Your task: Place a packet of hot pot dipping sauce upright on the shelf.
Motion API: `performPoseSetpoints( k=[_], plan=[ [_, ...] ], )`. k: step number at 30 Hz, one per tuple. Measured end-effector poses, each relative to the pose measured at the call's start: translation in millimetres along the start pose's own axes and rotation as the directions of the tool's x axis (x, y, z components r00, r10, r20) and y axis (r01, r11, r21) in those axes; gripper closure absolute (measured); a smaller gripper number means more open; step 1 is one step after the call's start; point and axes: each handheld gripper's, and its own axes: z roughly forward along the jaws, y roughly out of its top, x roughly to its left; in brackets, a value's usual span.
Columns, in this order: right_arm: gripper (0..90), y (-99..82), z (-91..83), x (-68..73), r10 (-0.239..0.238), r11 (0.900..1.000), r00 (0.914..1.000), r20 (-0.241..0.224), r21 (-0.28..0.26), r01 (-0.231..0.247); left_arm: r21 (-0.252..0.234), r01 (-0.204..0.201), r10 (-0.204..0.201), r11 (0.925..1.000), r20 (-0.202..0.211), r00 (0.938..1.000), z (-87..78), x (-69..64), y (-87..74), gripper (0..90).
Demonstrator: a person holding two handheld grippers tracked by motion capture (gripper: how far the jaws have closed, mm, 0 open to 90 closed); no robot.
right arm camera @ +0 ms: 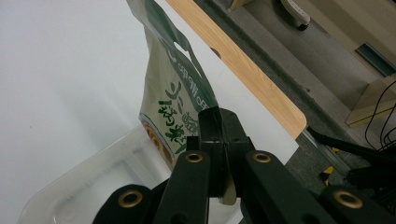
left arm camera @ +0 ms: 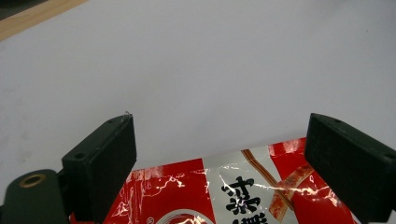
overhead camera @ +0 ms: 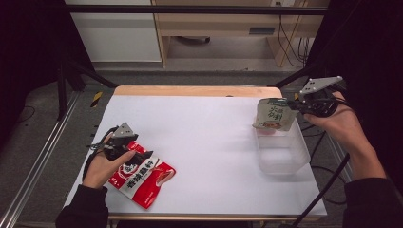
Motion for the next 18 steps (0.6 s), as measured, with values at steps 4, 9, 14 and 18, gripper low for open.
performPoseSetpoints(
  k=[4,9,14,18],
  plan=[
    [90.0,-7.2,0.2,-2.6,0.004,1.0000,1.0000,0.002,0.007,-0.004,0.000,0.001,-0.001,1.0000,-0.002,1.0000,0.1,0.3,-0.3,9.4],
    [90.0,-15.3,1.1,-4.6,0.011,0.9999,0.9999,-0.006,0.014,-0.011,0.001,-0.002,0.002,1.0000,-0.002,1.0000,0.2,0.1,0.0,9.4],
    [90.0,-21.6,6.9,-3.9,0.021,0.9993,0.9996,-0.021,0.030,-0.020,0.001,-0.001,0.001,1.0000,-0.001,1.0000,0.6,-0.7,0.2,9.4],
    [90.0,-24.3,14.0,-2.4,0.032,0.9986,0.9990,-0.033,0.043,-0.030,0.000,-0.004,0.004,1.0000,-0.001,1.0000,0.7,-0.9,0.6,9.4]
  ],
)
